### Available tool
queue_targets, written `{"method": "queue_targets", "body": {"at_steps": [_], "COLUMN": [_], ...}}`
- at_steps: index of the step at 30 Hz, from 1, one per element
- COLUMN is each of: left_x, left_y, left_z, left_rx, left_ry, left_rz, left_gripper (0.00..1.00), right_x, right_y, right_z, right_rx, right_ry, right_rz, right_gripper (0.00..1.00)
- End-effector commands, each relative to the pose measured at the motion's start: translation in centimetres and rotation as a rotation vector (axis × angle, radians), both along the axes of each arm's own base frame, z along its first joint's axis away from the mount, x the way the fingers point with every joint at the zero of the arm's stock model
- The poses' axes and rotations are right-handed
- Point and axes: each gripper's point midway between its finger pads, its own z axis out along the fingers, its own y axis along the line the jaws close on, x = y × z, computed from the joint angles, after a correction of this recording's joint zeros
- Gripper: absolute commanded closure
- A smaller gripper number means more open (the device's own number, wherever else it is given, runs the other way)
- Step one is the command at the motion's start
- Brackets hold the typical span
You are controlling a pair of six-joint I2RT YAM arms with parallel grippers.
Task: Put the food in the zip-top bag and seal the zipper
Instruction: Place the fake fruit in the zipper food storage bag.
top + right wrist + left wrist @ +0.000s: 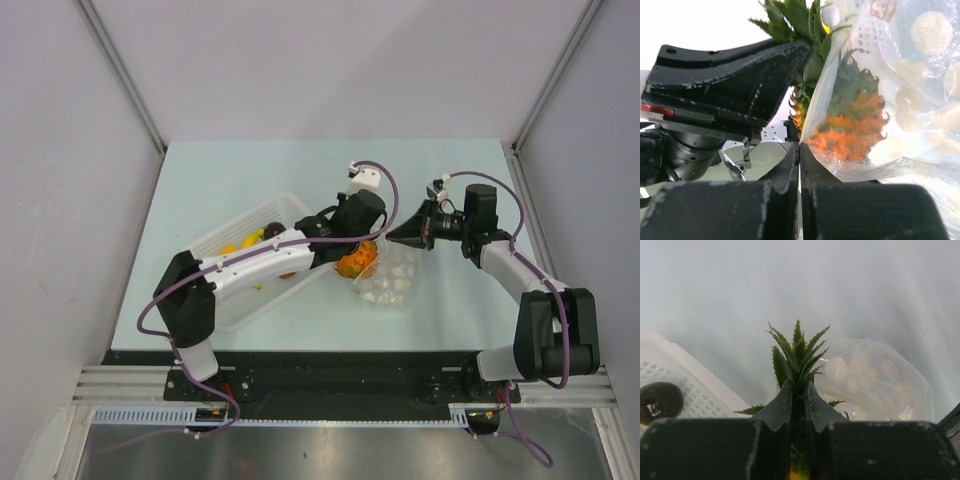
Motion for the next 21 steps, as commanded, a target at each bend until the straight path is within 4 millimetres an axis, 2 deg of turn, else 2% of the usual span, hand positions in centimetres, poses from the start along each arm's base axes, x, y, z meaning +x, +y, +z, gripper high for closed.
{"method": "queue_targets", "body": {"at_steps": [1, 3, 5, 6, 8, 10, 13, 14, 15, 17, 19, 20, 21], "left_x": [0.5, 0.7, 1.3, 1.6, 2.4, 3.0, 3.4, 3.4, 3.0, 2.0, 1.1, 0.4, -0.4], "left_y": [0.0, -0.8, -1.5, -2.0, -2.5, -3.2, -4.2, -4.4, -4.9, -5.7, -6.3, -6.6, -7.4], "left_z": [2.3, 1.5, 1.5, 0.5, 1.0, 0.5, 0.4, 0.3, 0.2, -0.5, -1.0, -1.4, -1.7], "left_rx": [-0.021, 0.007, 0.021, 0.048, 0.037, 0.035, 0.024, 0.027, 0.026, 0.031, 0.032, 0.028, 0.009], "left_ry": [-0.037, -0.035, -0.053, -0.054, -0.081, -0.093, -0.108, -0.108, -0.109, -0.091, -0.071, -0.057, -0.027], "left_rz": [0.047, 0.038, 0.044, 0.049, 0.074, 0.081, 0.078, 0.07, 0.057, 0.015, -0.025, -0.053, -0.11], "left_gripper": [0.92, 1.0, 1.0, 1.0, 1.0, 1.0, 1.0, 1.0, 1.0, 1.0, 0.95, 0.79, 0.73], "right_x": [0.1, -0.1, -0.4, -0.6, -0.6, -0.4, -0.1, -0.3, -0.3, -0.8, -0.8, -1.1, -1.1], "right_y": [0.2, 0.4, 0.8, 0.9, 0.4, -0.3, -2.9, -3.9, -4.6, -5.4, -6.5, -6.7, -7.1], "right_z": [1.4, 1.7, 1.5, 1.2, 0.3, -0.5, -2.8, -3.7, -4.4, -5.3, -6.0, -6.2, -6.3], "right_rx": [0.057, 0.084, 0.081, 0.076, 0.057, 0.04, -0.007, -0.024, -0.057, -0.065, -0.073, -0.074, -0.074], "right_ry": [-0.027, -0.011, 0.002, 0.01, 0.034, 0.048, 0.094, 0.145, 0.094, 0.124, 0.115, 0.131, 0.128], "right_rz": [0.027, 0.033, 0.045, 0.051, 0.043, 0.023, -0.036, -0.066, -0.062, -0.07, -0.087, -0.09, -0.095], "right_gripper": [1.0, 1.0, 1.0, 1.0, 1.0, 1.0, 1.0, 1.0, 1.0, 1.0, 1.0, 1.0, 1.0]}}
